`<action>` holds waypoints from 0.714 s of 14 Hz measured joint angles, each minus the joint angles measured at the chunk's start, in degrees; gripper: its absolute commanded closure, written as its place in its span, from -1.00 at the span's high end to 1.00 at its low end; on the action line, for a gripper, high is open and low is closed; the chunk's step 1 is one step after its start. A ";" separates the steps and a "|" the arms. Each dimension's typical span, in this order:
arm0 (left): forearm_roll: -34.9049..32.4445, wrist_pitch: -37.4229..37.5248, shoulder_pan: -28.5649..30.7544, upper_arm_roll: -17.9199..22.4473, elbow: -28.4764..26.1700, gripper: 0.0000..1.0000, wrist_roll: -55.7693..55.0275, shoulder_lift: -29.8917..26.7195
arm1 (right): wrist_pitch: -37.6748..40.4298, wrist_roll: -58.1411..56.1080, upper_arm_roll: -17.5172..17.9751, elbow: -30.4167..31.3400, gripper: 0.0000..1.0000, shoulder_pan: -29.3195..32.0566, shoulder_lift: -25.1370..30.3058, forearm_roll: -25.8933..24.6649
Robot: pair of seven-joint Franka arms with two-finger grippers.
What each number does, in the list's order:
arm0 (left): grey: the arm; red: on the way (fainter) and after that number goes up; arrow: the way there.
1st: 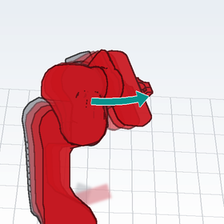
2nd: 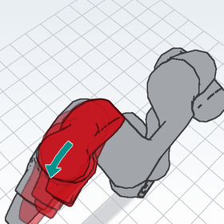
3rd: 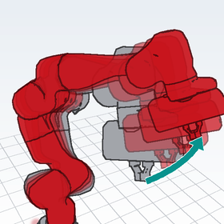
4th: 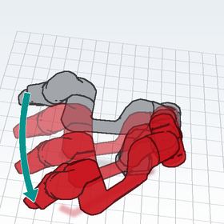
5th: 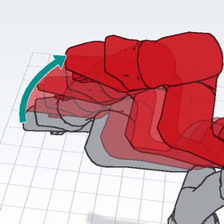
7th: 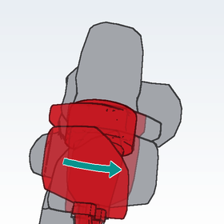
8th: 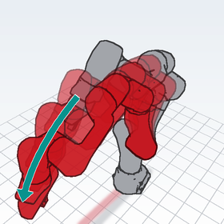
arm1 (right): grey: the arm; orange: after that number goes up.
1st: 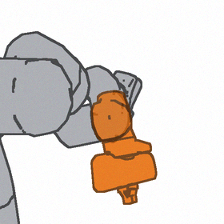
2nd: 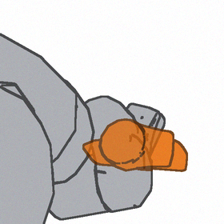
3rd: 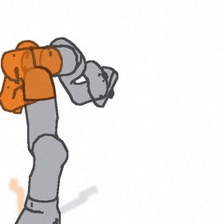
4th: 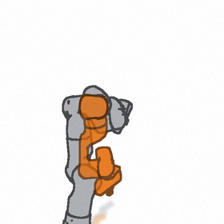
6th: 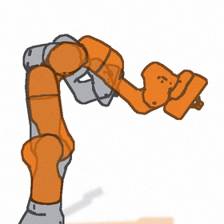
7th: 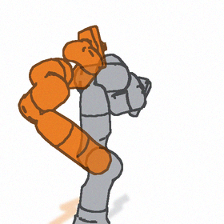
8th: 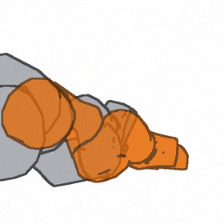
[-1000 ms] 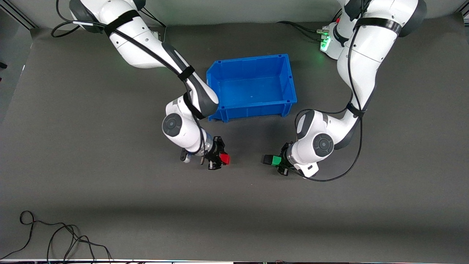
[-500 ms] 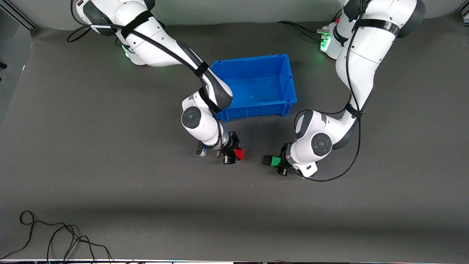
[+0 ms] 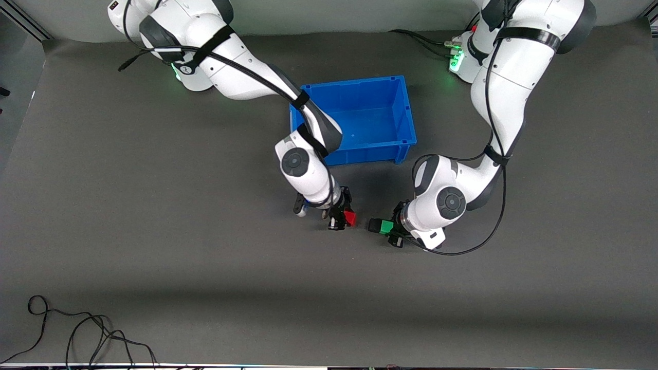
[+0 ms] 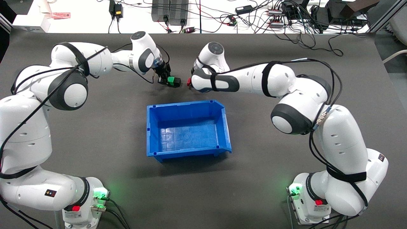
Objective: Attach green and red cubes to black cube
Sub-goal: 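Carry the red cube and the green cube toward the black cube, then press the red cube and the green cube against the black cube's sides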
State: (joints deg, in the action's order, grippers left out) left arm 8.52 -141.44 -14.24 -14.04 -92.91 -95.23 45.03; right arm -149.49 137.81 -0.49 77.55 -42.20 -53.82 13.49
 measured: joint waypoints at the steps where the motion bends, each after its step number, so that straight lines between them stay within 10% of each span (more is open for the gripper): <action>1: 0.00 0.00 -0.02 0.00 0.31 -1.00 -0.43 0.00 | -0.01 1.68 -0.01 -1.10 -0.46 -0.11 -0.91 -1.25; 10: -0.02 0.00 -0.10 0.06 0.67 -1.00 -1.04 0.00 | -0.02 2.94 -0.06 -7.13 -0.46 -1.08 -4.27 -1.73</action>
State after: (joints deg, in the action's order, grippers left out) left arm 8.50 -141.43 -14.34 -13.98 -92.24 -96.27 45.03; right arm -149.50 140.75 -0.56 70.42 -43.28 -58.09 11.76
